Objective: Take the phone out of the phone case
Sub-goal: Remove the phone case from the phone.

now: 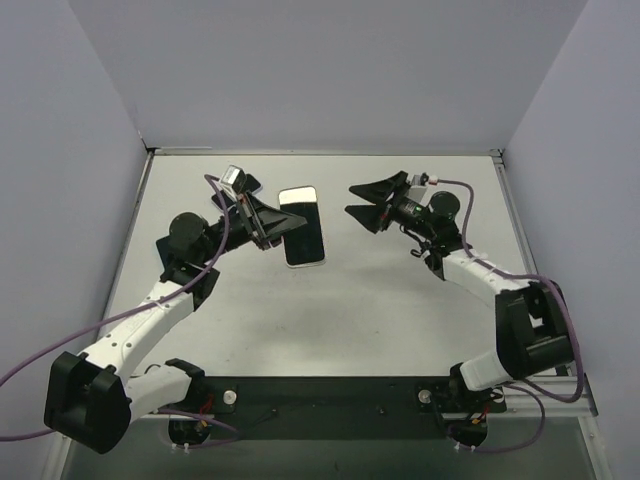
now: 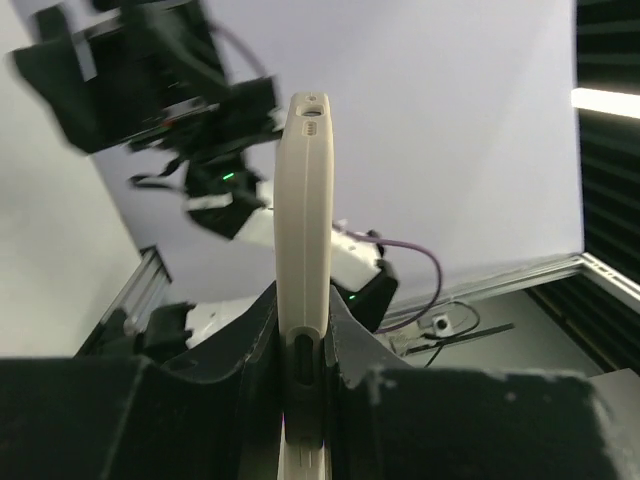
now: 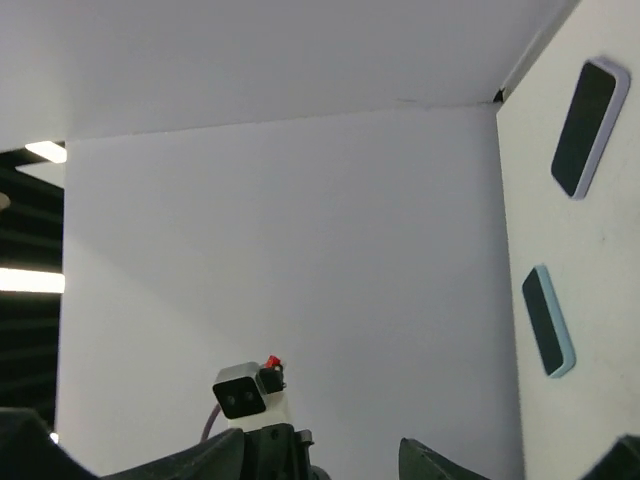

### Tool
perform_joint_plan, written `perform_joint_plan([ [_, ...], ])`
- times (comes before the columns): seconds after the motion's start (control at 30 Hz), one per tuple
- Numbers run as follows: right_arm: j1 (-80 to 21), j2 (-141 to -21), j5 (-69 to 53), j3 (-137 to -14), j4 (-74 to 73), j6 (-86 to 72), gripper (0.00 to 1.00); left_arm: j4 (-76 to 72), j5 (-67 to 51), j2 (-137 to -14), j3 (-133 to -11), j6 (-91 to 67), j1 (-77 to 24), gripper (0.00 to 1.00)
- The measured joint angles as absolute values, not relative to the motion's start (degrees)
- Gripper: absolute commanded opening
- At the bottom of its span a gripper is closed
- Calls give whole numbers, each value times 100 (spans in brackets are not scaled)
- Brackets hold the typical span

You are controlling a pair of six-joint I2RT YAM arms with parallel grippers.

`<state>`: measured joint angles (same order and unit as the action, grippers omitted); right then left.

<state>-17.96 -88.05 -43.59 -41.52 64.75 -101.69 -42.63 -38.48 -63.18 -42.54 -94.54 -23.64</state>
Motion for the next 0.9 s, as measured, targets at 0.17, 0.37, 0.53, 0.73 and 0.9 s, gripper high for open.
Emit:
perform_joint_plan([
  [0.17,-1494,-7905,-4971,-4952,4486,-8440,66,-3330,-4582,-6392,-4187,-8676,-2392,0],
  [0.37,-1586,-7843,-5485,-6141,3002,-7109,67,-3192,-5000,-6617,-4185,-8191,-2484,0],
  [0.53,-2040,-8001,-5955,-6390,2622,-6652,59,-3059,-5142,-6702,-4187,-7977,-2510,0],
  [0.73,-2340,-8134,-6202,-6344,2628,-6602,33,-3013,-5148,-6716,-4202,-7876,-2510,0],
  [0.9,-2320,-8211,-6252,-6114,3103,-6886,16,-3039,-5162,-6716,-4274,-7835,-2515,0],
])
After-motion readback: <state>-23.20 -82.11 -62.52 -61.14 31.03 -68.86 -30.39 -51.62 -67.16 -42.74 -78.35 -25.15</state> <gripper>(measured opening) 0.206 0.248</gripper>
